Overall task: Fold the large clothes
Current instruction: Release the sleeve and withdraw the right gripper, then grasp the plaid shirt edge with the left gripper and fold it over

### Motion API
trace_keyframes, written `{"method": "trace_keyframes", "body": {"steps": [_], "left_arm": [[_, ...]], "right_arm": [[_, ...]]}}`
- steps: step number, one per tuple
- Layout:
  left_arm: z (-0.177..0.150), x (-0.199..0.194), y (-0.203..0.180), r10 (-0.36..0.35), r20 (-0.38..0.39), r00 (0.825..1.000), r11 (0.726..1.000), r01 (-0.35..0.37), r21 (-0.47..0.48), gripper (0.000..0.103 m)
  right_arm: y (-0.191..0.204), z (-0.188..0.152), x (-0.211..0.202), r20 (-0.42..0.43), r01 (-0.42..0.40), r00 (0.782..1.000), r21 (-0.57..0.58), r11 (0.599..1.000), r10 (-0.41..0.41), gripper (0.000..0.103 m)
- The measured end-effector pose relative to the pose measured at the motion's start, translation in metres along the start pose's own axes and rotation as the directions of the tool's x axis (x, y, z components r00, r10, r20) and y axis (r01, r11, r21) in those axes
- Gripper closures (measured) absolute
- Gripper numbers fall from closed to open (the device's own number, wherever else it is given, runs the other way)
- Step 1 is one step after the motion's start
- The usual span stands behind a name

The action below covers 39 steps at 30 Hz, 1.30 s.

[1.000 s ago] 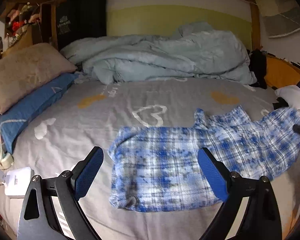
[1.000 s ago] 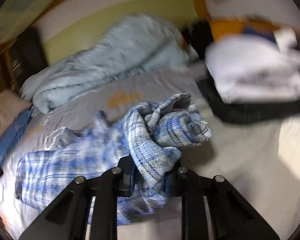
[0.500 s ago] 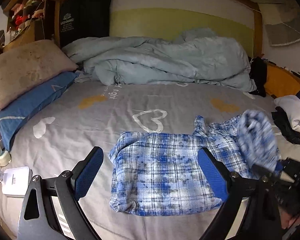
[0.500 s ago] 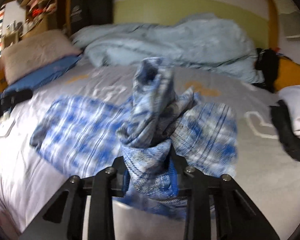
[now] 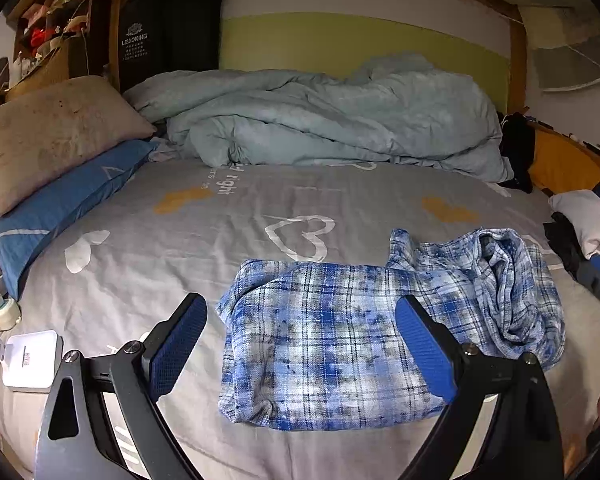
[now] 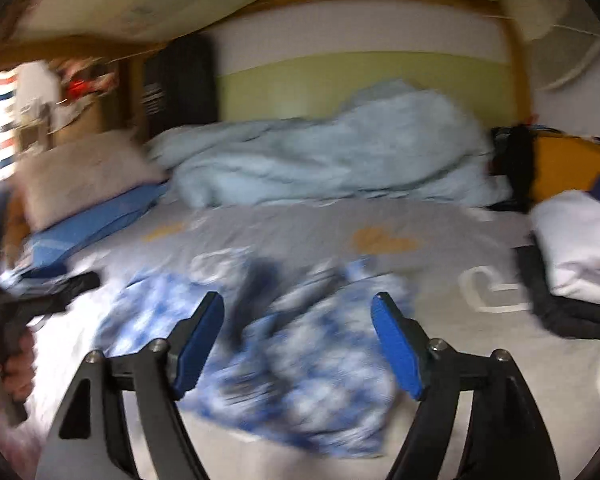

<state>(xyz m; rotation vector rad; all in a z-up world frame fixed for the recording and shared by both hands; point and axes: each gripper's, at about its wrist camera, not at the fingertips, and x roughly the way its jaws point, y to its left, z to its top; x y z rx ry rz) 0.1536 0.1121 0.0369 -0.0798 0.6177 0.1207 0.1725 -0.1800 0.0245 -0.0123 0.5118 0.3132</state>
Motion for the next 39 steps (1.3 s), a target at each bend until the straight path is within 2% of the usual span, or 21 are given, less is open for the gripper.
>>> {"method": "trace_keyframes", "body": {"steps": [3, 5, 6, 10, 11, 13, 14, 18, 22, 25, 27, 29, 32, 34, 35, 36, 37, 39], "left_arm": [[-0.001, 0.002, 0.000, -0.002, -0.008, 1.000, 1.000, 0.002, -0.001, 0.008], [-0.002, 0.003, 0.000, -0.007, -0.017, 1.000, 1.000, 0.007, -0.005, 0.008], [-0.001, 0.004, 0.000, -0.009, -0.020, 1.000, 1.000, 0.009, -0.006, 0.008], [-0.002, 0.007, -0.002, -0.010, -0.026, 1.000, 1.000, 0.010, -0.001, 0.008], [-0.002, 0.007, -0.002, -0.010, -0.027, 1.000, 1.000, 0.010, 0.001, 0.008], [-0.002, 0.008, -0.004, -0.010, -0.031, 0.999, 1.000, 0.011, 0.006, 0.008], [-0.003, 0.009, -0.004, -0.010, -0.033, 0.999, 1.000, 0.010, 0.009, 0.008], [-0.003, 0.007, -0.005, -0.011, -0.034, 0.999, 1.000, 0.012, 0.012, 0.008], [-0.003, 0.006, -0.003, -0.011, -0.029, 1.000, 1.000, 0.011, 0.006, 0.008], [-0.004, 0.005, -0.003, -0.029, -0.026, 0.999, 1.000, 0.029, 0.002, 0.009], [-0.004, -0.005, -0.006, -0.084, 0.011, 0.996, 0.997, 0.084, 0.002, 0.015], [-0.002, -0.022, -0.013, -0.173, 0.065, 0.983, 0.985, 0.172, 0.028, 0.020], [-0.002, -0.045, -0.032, -0.287, 0.120, 0.951, 0.956, 0.275, 0.106, 0.028], [0.001, -0.050, -0.049, -0.367, 0.099, 0.925, 0.927, 0.354, 0.125, 0.037], [0.002, -0.048, -0.060, -0.394, 0.077, 0.916, 0.915, 0.383, 0.130, 0.041], [0.003, -0.045, -0.072, -0.403, 0.049, 0.914, 0.909, 0.393, 0.138, 0.042], [0.005, -0.040, -0.088, -0.403, 0.018, 0.915, 0.906, 0.395, 0.154, 0.044], [0.005, -0.030, -0.117, -0.423, -0.033, 0.906, 0.887, 0.421, 0.188, 0.047]], "right_arm": [[-0.028, 0.000, 0.018, -0.096, 0.119, 0.989, 0.058, 0.991, -0.113, 0.029], [-0.042, -0.006, 0.028, -0.152, 0.155, 0.978, 0.095, 0.983, -0.140, 0.029], [-0.045, -0.008, 0.030, -0.160, 0.146, 0.979, 0.111, 0.983, -0.127, 0.029], [-0.036, -0.014, 0.045, -0.215, -0.008, 0.976, 0.102, 0.995, 0.030, 0.037], [-0.023, -0.016, 0.048, -0.238, -0.081, 0.967, 0.067, 0.994, 0.095, 0.037], [-0.003, -0.022, 0.053, -0.296, -0.170, 0.941, 0.008, 0.985, 0.165, 0.037], [0.011, -0.029, 0.057, -0.325, -0.181, 0.932, -0.041, 0.983, 0.158, 0.037], [0.031, -0.041, 0.059, -0.315, -0.138, 0.945, -0.146, 0.980, 0.086, 0.037], [0.020, -0.025, 0.040, -0.263, -0.172, 0.953, -0.075, 0.982, 0.147, 0.042], [0.009, -0.009, 0.019, -0.186, -0.108, 0.978, -0.049, 0.993, 0.097, 0.042], [-0.003, 0.002, 0.012, -0.159, -0.029, 0.987, -0.025, 0.999, 0.025, 0.042], [-0.020, 0.013, 0.006, -0.170, 0.101, 0.980, -0.003, 0.995, -0.100, 0.042], [-0.042, 0.024, -0.002, -0.184, 0.147, 0.973, 0.032, 0.989, -0.138, 0.042], [-0.054, 0.027, -0.007, -0.209, 0.179, 0.964, 0.060, 0.982, -0.163, 0.042], [-0.059, 0.027, -0.011, -0.216, 0.158, 0.967, 0.078, 0.984, -0.138, 0.042], [-0.063, 0.026, -0.012, -0.227, 0.125, 0.969, 0.087, 0.988, -0.102, 0.044], [-0.065, 0.026, -0.012, -0.239, 0.098, 0.968, 0.086, 0.991, -0.075, 0.048], [-0.064, 0.020, -0.010, -0.279, 0.056, 0.960, 0.059, 0.997, -0.037, 0.055]]}}
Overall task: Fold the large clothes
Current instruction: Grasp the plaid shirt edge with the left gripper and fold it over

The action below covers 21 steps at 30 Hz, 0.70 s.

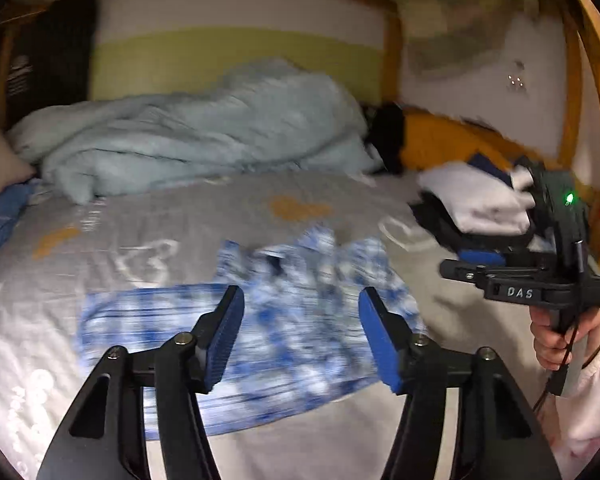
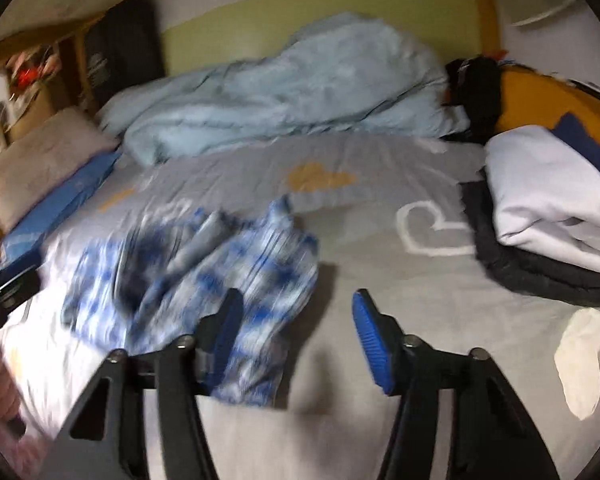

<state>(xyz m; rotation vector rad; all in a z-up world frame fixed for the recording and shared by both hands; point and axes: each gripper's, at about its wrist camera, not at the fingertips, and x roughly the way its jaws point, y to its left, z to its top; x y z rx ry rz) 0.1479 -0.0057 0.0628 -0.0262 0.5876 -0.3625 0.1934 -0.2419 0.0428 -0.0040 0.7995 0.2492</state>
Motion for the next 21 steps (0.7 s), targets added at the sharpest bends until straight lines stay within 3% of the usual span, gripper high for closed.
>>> {"method": "trace_keyframes", "body": {"steps": [4, 8, 9, 13, 15, 16, 17, 21], "left_arm": [[0.009, 0.052, -0.034, -0.077, -0.124, 0.989, 0.997, 0.080, 0.023, 0.057], [0.022, 0.099, -0.037, -0.154, -0.185, 0.971, 0.984, 0.134, -0.118, 0.058], [0.025, 0.109, -0.035, -0.159, -0.201, 0.967, 0.980, 0.130, -0.150, 0.060], [0.030, 0.150, -0.029, -0.018, -0.302, 0.953, 0.990, -0.025, -0.138, 0.063], [0.026, 0.161, -0.028, -0.035, -0.344, 0.938, 0.992, -0.010, -0.129, 0.063], [0.025, 0.162, -0.025, -0.035, -0.349, 0.937, 0.991, -0.013, -0.135, 0.067], [0.025, 0.160, -0.023, -0.040, -0.337, 0.941, 0.988, -0.013, -0.154, 0.088], [0.035, 0.128, -0.012, -0.162, -0.203, 0.966, 0.955, 0.102, -0.277, 0.095]], "right_arm": [[-0.005, -0.009, 0.000, -0.018, 0.022, 1.000, -0.033, 0.999, -0.022, 0.056], [-0.027, -0.010, -0.004, -0.027, 0.004, 1.000, 0.038, 0.999, -0.003, 0.056], [-0.031, -0.008, -0.004, -0.026, -0.006, 1.000, 0.052, 0.999, 0.007, 0.056], [-0.045, -0.009, -0.007, -0.023, -0.054, 0.998, 0.099, 0.994, 0.056, 0.056], [-0.045, -0.012, -0.003, -0.048, -0.073, 0.996, 0.102, 0.992, 0.078, 0.056], [-0.044, -0.015, 0.001, -0.065, -0.085, 0.994, 0.106, 0.991, 0.092, 0.057], [-0.042, -0.018, 0.007, -0.090, -0.105, 0.989, 0.110, 0.988, 0.115, 0.059], [-0.022, -0.030, 0.024, -0.161, -0.133, 0.977, 0.068, 0.989, 0.143, 0.060]]}}
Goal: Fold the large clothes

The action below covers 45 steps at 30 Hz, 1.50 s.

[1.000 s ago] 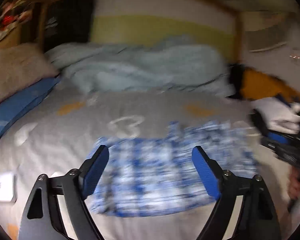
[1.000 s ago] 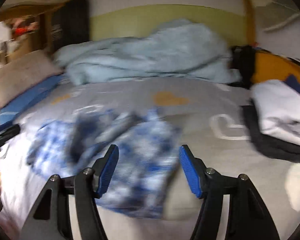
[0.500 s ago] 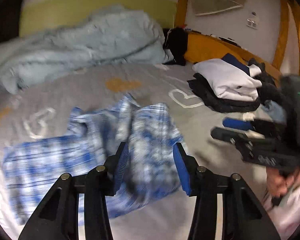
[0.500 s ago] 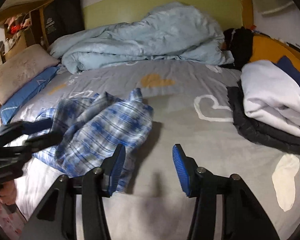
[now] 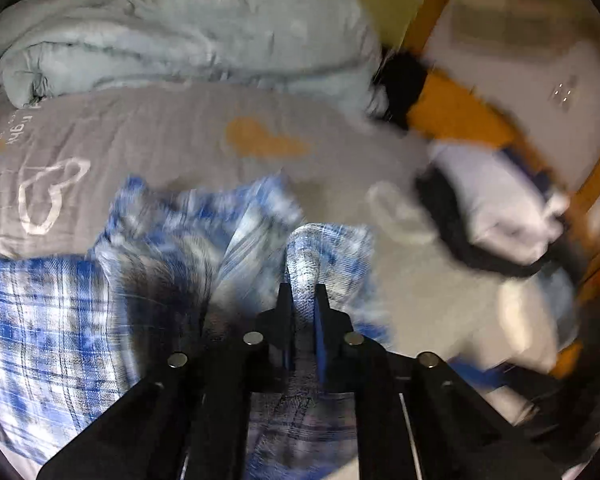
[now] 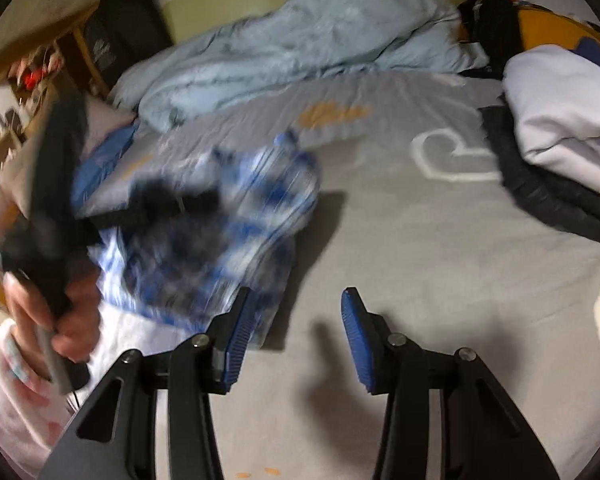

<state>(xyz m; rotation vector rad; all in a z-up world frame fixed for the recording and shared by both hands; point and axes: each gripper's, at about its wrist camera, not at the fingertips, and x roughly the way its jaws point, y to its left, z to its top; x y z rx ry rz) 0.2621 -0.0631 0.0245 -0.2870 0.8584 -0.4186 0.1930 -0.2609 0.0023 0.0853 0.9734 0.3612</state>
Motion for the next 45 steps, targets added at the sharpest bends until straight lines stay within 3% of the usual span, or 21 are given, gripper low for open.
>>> {"method": "trace_keyframes", "body": {"steps": [1, 5, 9, 15, 21, 25, 27, 28, 29, 30, 31, 32, 34, 39, 43, 45], "left_arm": [[0.002, -0.010, -0.001, -0.005, 0.024, 1.000, 1.000, 0.005, 0.003, 0.097], [0.002, -0.040, -0.006, 0.085, 0.073, 0.994, 0.996, -0.087, 0.015, 0.097], [-0.011, -0.038, 0.005, 0.235, 0.052, 0.971, 0.971, -0.237, 0.024, 0.097], [-0.037, -0.026, 0.040, 0.323, 0.025, 0.946, 0.945, -0.321, -0.055, 0.093], [-0.052, -0.003, 0.056, 0.301, -0.027, 0.953, 0.951, -0.302, -0.062, 0.090], [-0.056, -0.008, 0.052, 0.304, -0.011, 0.953, 0.952, -0.304, -0.033, 0.090], [-0.059, -0.014, 0.049, 0.286, 0.005, 0.958, 0.958, -0.286, -0.013, 0.088], [-0.058, -0.019, 0.048, 0.273, 0.013, 0.962, 0.962, -0.273, -0.009, 0.082], [-0.060, -0.026, 0.046, 0.259, 0.026, 0.965, 0.966, -0.259, 0.001, 0.069], [-0.062, -0.034, 0.043, 0.276, 0.044, 0.960, 0.961, -0.277, 0.018, 0.057], [-0.063, -0.041, 0.041, 0.305, 0.068, 0.950, 0.951, -0.308, 0.031, 0.035], [-0.065, -0.050, 0.040, 0.337, 0.102, 0.936, 0.939, -0.342, 0.041, 0.030], [-0.067, -0.064, 0.043, 0.331, 0.120, 0.936, 0.941, -0.338, 0.036, 0.030], [-0.057, -0.086, 0.071, 0.334, 0.060, 0.941, 0.943, -0.332, -0.030, 0.027], [-0.050, -0.109, 0.096, 0.376, 0.082, 0.923, 0.926, -0.372, -0.060, 0.001], [-0.049, -0.116, 0.109, 0.384, 0.085, 0.919, 0.923, -0.380, -0.059, 0.000]], "right_arm": [[0.005, -0.002, 0.004, -0.005, 0.006, 1.000, -0.019, 1.000, -0.006, 0.060], [0.027, -0.009, 0.012, -0.012, 0.000, 1.000, -0.081, 0.997, -0.001, 0.060], [0.037, -0.010, 0.017, -0.004, 0.016, 1.000, -0.113, 0.993, -0.017, 0.060], [0.038, -0.008, 0.023, -0.010, 0.018, 1.000, -0.106, 0.994, -0.020, 0.058], [0.038, -0.005, 0.022, 0.007, 0.016, 1.000, -0.095, 0.995, -0.016, 0.053], [0.033, 0.000, 0.010, 0.094, 0.050, 0.995, -0.055, 0.997, -0.044, 0.028], [0.028, 0.004, 0.004, 0.135, 0.051, 0.990, -0.023, 0.998, -0.048, 0.024], [0.026, 0.008, 0.000, 0.146, 0.039, 0.989, -0.001, 0.999, -0.039, 0.021], [0.025, 0.010, -0.001, 0.148, 0.032, 0.988, 0.011, 0.999, -0.033, 0.016], [0.024, 0.012, -0.003, 0.152, 0.028, 0.988, 0.021, 0.999, -0.031, 0.014], [0.023, 0.013, -0.004, 0.161, 0.028, 0.986, 0.031, 0.999, -0.032, 0.012], [0.024, 0.014, -0.006, 0.173, 0.030, 0.984, 0.038, 0.999, -0.036, 0.011], [0.028, 0.014, -0.005, 0.173, 0.032, 0.984, 0.033, 0.999, -0.037, 0.007], [0.039, 0.011, 0.004, 0.157, 0.044, 0.987, 0.000, 0.999, -0.044, 0.006], [0.053, 0.011, 0.009, 0.157, 0.046, 0.987, -0.034, 0.998, -0.040, 0.002], [0.061, 0.012, 0.011, 0.166, 0.046, 0.985, -0.054, 0.998, -0.036, 0.001]]}}
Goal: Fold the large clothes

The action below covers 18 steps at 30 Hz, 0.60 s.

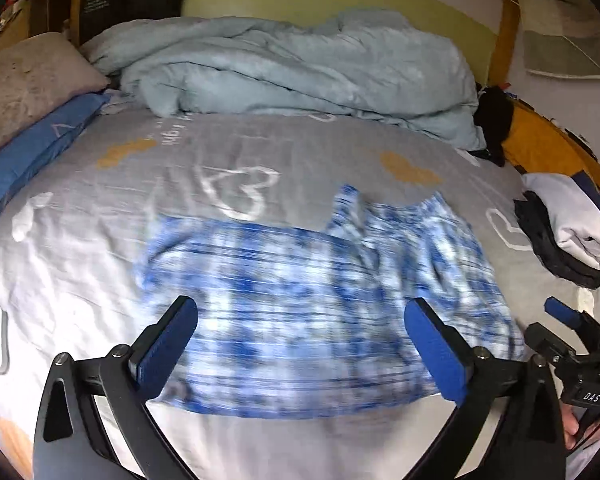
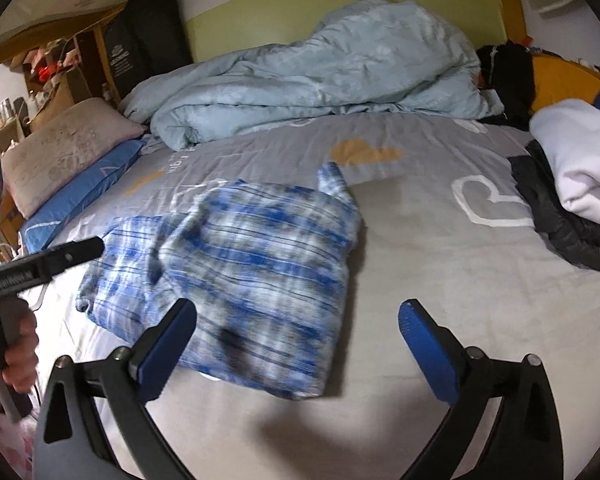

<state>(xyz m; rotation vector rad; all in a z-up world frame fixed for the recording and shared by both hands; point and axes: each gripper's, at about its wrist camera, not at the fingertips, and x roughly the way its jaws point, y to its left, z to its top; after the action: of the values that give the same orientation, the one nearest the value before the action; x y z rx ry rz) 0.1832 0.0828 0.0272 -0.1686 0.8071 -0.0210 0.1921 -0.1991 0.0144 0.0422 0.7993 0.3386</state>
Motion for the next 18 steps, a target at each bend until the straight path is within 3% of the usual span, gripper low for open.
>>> {"method": "trace_keyframes", "body": {"steps": [4, 8, 12, 18], "left_arm": [[-0.001, 0.000, 0.023, 0.064, 0.016, 0.998, 0.998, -0.064, 0.018, 0.000], [0.001, 0.006, 0.051, 0.043, 0.013, 0.999, 0.997, -0.042, -0.068, 0.000], [0.001, 0.014, 0.076, 0.094, 0.011, 0.996, 0.985, -0.091, -0.147, 0.000], [-0.002, 0.018, 0.105, 0.059, 0.016, 0.998, 0.969, -0.054, -0.240, 0.001]], "right_arm": [[0.011, -0.001, 0.004, 0.009, 0.017, 1.000, -0.017, 1.000, -0.017, 0.000], [0.015, -0.003, 0.010, 0.002, 0.018, 1.000, -0.034, 0.999, -0.018, 0.000], [0.017, -0.006, 0.016, -0.006, 0.047, 0.999, -0.057, 0.997, -0.047, 0.000], [0.016, -0.008, 0.015, -0.008, 0.062, 0.998, -0.080, 0.995, -0.062, 0.000]]}}
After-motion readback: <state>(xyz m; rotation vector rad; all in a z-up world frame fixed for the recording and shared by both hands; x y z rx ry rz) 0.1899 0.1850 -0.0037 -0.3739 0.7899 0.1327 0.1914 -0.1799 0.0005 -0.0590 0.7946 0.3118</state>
